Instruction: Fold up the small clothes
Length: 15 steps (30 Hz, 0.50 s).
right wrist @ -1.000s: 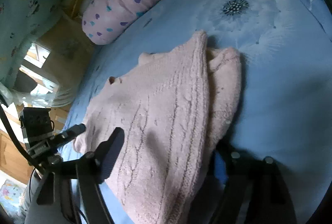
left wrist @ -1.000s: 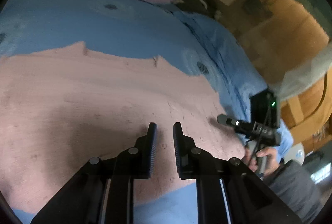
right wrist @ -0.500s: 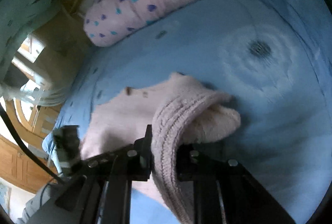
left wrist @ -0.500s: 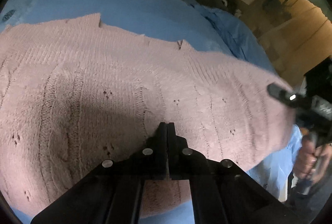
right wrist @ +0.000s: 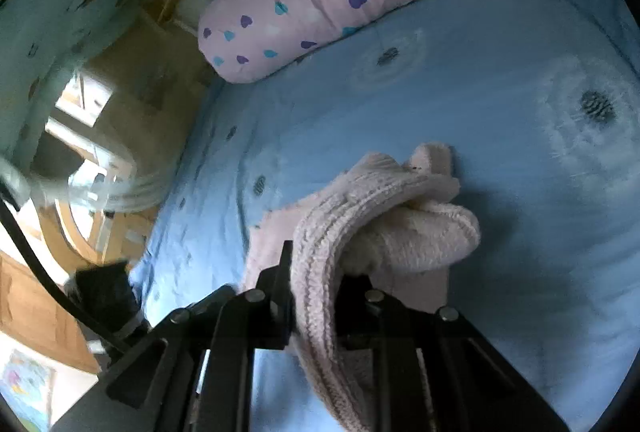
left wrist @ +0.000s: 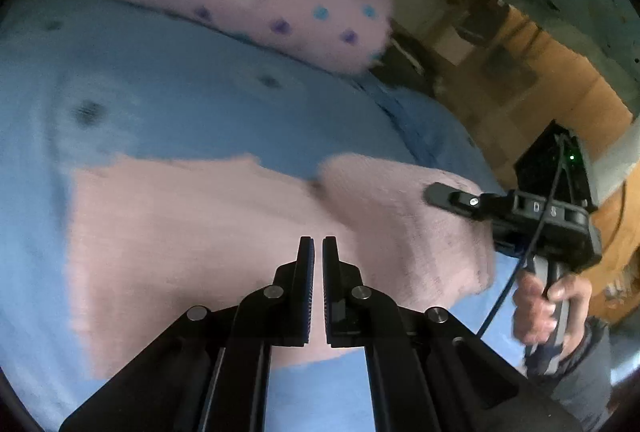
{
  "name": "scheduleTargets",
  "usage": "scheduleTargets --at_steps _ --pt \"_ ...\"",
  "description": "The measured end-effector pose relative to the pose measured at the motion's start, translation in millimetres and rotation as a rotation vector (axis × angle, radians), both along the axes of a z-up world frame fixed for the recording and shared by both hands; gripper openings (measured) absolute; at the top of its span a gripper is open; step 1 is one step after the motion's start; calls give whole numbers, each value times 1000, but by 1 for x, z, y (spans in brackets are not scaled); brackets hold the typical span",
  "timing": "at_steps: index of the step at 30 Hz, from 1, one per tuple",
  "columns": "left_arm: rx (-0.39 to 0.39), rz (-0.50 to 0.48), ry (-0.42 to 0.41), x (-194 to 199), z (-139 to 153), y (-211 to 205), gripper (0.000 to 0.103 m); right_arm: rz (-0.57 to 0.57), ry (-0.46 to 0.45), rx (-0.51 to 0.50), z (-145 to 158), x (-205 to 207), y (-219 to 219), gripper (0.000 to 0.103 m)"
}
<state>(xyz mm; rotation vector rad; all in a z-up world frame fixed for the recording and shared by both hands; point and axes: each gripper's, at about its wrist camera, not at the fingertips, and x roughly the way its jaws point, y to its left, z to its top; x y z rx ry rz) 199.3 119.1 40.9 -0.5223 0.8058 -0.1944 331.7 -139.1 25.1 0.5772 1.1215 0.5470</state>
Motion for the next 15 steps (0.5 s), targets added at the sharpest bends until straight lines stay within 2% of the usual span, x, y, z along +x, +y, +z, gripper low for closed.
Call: scheduleTargets --at_steps 6,9,12,15 --pt "-18 189 52 -52 -1 98 0 -38 45 5 1 19 46 16" --pt "-44 264 75 -69 -5 126 0 -34 66 -29 -6 25 76 16" --pt "-84 276 107 -77 -9 140 0 -17 63 -83 -12 27 107 16" --pt "-171 273 123 -77 -13 149 0 7 65 -128 -19 23 138 17"
